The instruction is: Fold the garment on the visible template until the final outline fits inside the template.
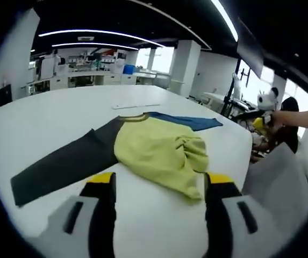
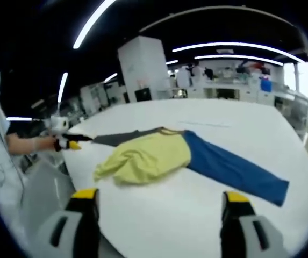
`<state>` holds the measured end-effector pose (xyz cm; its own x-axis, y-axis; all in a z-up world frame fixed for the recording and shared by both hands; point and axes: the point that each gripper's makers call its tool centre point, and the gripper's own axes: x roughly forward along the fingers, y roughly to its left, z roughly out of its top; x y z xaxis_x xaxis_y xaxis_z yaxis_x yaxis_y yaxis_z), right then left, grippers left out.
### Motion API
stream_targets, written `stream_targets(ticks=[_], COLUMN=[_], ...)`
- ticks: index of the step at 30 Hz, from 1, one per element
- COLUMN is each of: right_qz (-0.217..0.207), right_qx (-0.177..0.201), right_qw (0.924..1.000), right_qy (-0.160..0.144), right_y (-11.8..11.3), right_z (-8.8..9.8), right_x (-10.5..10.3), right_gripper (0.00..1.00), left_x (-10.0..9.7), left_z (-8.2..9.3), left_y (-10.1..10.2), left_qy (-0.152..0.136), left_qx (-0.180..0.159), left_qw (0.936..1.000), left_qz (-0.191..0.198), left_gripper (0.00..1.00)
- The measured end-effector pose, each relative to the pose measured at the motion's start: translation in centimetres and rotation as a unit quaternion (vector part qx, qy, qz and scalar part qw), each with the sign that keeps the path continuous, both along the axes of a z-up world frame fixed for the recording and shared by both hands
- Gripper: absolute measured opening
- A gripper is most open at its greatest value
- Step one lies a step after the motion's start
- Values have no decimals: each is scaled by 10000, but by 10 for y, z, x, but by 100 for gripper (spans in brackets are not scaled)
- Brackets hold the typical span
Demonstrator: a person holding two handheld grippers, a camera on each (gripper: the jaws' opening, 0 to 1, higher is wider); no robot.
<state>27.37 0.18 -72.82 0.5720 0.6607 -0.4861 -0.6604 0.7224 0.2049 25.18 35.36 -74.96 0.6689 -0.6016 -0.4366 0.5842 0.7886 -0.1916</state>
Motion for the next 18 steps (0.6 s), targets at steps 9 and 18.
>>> stream_targets(ticks=[9, 18], right_qz=[98, 20], right_qx=[138, 286], right_qw=[9999, 9996], right_qy=[-13, 9], right_y=[2, 2], right_z=[-8, -13], right_x=[8, 9], right_gripper=[94, 94], left_x=[-20, -30], left_z=[-12, -42], left_y=[-32, -57], left_qy=[216, 949], left_qx=[122, 195], left_qw=[9990, 9925], left_qz=[-367, -747], left_gripper=[47, 28])
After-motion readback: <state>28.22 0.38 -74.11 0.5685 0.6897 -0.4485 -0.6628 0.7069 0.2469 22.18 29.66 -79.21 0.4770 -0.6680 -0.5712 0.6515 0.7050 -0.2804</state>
